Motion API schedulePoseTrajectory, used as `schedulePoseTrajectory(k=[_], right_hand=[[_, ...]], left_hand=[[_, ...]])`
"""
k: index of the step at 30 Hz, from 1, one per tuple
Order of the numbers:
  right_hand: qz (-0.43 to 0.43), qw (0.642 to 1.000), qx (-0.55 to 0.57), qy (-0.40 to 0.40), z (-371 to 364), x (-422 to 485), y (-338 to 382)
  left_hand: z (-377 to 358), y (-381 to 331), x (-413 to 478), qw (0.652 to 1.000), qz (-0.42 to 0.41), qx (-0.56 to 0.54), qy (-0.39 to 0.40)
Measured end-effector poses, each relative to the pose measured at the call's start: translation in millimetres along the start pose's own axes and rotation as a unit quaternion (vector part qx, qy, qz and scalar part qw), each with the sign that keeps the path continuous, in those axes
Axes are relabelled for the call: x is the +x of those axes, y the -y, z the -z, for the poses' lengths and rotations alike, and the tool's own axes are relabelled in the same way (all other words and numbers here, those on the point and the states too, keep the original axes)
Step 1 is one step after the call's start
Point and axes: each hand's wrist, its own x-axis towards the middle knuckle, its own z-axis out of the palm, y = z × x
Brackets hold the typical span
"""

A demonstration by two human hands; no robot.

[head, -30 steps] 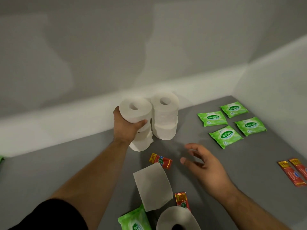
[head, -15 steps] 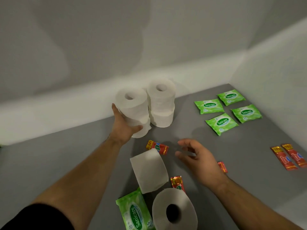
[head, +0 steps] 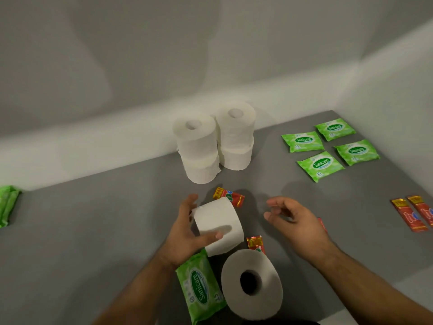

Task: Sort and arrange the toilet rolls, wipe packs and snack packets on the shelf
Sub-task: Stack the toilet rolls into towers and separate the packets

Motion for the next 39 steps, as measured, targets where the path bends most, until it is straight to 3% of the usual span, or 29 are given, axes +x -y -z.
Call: schedulePoseTrajectory(k=[7, 12, 16, 20, 24, 28, 33, 39], right_hand=[[-0.009, 1.0, -0.02, 0.005, 1, -8, -7], [-0.012, 1.0, -0.019, 0.003, 1, -7, -6], [-0.017, 0.996, 0.085, 0.037, 2, 4, 9], [0.013, 0.972, 0.219, 0.079, 1, 24, 51], [0.064, 0.967, 0.249, 0.004, 7, 51, 88], [0.112, 0.977, 0.172, -0.05, 27, 79, 118], [0.15, 0.977, 0.063, -0.139, 38, 136, 142], [0.192, 0.971, -0.012, -0.144, 27, 190, 163]], left_hand=[[-2, 10, -2, 0.999, 0.022, 0.038, 0.004], [-8, 1, 7, 0.996, 0.032, -0.067, -0.047], [-17, -22, 20, 0.978, 0.016, -0.201, -0.048], [-35, -66, 38, 0.965, -0.056, -0.256, -0.021], [-42, -109, 62, 0.966, -0.11, -0.232, -0.026], [-35, -136, 83, 0.974, -0.151, -0.17, -0.016], [-28, -133, 86, 0.984, -0.118, -0.129, -0.037], [-26, -115, 77, 0.988, -0.071, -0.126, -0.053]])
